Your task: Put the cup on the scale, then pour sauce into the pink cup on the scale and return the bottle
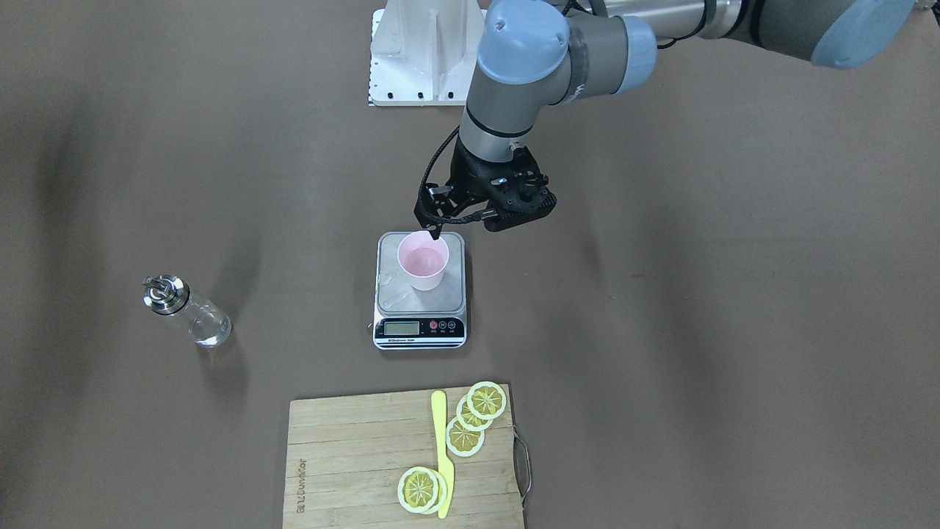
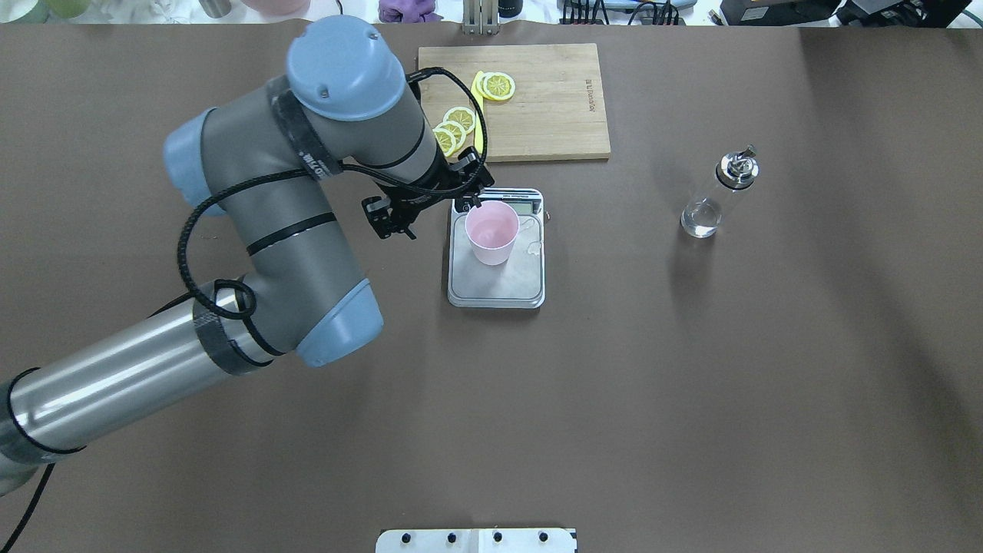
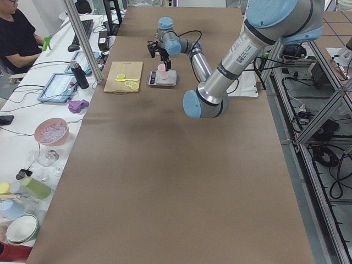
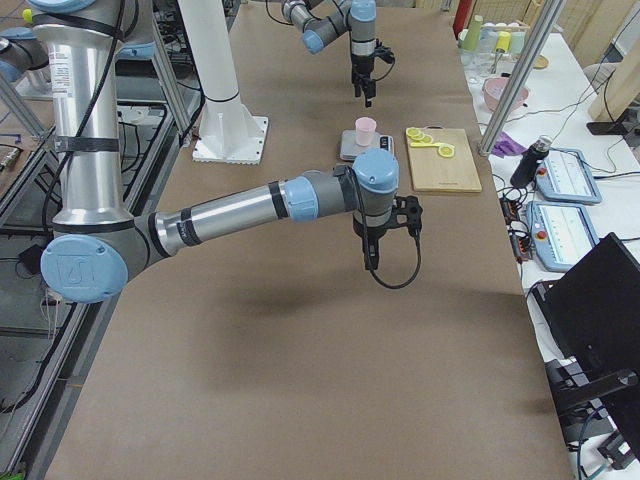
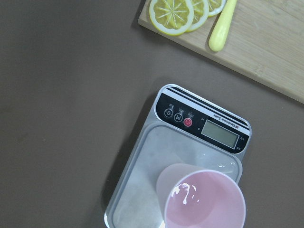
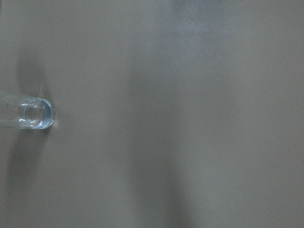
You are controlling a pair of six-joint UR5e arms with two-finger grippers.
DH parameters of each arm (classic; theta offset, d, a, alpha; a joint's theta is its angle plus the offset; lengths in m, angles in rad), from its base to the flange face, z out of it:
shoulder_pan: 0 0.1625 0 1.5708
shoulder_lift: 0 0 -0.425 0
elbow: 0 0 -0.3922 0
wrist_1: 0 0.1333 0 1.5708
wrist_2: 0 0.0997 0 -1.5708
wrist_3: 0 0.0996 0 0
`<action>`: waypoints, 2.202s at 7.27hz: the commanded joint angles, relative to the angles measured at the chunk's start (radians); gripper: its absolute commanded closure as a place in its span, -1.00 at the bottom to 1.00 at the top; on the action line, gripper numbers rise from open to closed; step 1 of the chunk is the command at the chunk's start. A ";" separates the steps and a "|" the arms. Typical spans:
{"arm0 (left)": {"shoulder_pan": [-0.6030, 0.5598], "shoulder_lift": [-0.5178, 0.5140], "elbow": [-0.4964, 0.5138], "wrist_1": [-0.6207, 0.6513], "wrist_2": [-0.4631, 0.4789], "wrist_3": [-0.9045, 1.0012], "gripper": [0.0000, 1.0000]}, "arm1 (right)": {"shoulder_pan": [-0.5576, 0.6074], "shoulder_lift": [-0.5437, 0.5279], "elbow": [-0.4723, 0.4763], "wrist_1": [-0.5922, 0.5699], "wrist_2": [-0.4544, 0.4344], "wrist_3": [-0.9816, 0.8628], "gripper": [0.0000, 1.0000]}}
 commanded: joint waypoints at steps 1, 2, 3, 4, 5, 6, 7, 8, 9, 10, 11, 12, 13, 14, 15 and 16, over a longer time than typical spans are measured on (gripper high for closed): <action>-0.027 0.111 -0.112 0.003 0.000 0.047 -0.96 | -0.193 -0.001 0.203 0.000 -0.196 0.113 -1.00; -0.036 0.123 -0.126 0.003 0.000 0.063 -0.96 | -0.308 0.012 0.259 0.007 -0.241 0.233 -1.00; -0.044 0.127 -0.127 0.003 0.000 0.064 -0.96 | -0.425 0.062 0.288 0.011 -0.325 0.369 -1.00; -0.044 0.127 -0.128 0.003 0.001 0.063 -0.96 | -0.523 0.083 0.287 0.087 -0.423 0.521 -1.00; -0.044 0.127 -0.128 0.003 0.001 0.064 -0.96 | -0.605 0.072 0.269 0.209 -0.520 0.605 -1.00; -0.044 0.139 -0.128 0.000 0.004 0.064 -0.96 | -0.650 0.052 0.241 0.303 -0.576 0.607 -0.99; -0.042 0.142 -0.127 0.000 0.006 0.064 -0.96 | -0.673 0.010 0.207 0.427 -0.619 0.607 -0.98; -0.042 0.146 -0.124 -0.005 0.011 0.064 -0.96 | -0.679 -0.014 0.142 0.555 -0.630 0.607 -0.92; -0.042 0.154 -0.124 -0.010 0.011 0.064 -0.96 | -0.684 -0.076 0.088 0.698 -0.653 0.601 -0.90; -0.042 0.156 -0.124 -0.011 0.012 0.064 -0.96 | -0.685 -0.109 0.019 0.868 -0.689 0.607 -0.97; -0.042 0.156 -0.124 -0.013 0.012 0.064 -0.96 | -0.690 -0.127 -0.035 0.952 -0.749 0.604 -0.97; -0.041 0.156 -0.122 -0.013 0.012 0.064 -0.96 | -0.708 -0.124 -0.075 1.003 -0.838 0.604 -0.98; -0.042 0.156 -0.122 -0.013 0.012 0.064 -0.96 | -0.713 -0.114 -0.103 1.041 -0.879 0.607 -0.98; -0.042 0.156 -0.119 -0.013 0.012 0.064 -0.96 | -0.721 -0.114 -0.121 1.066 -0.919 0.607 -0.98; -0.042 0.156 -0.119 -0.013 0.012 0.084 -0.96 | -0.736 -0.104 -0.130 1.077 -0.962 0.607 -0.98; -0.042 0.159 -0.116 -0.011 0.014 0.089 -0.96 | -0.756 -0.089 -0.137 1.078 -1.011 0.610 -0.98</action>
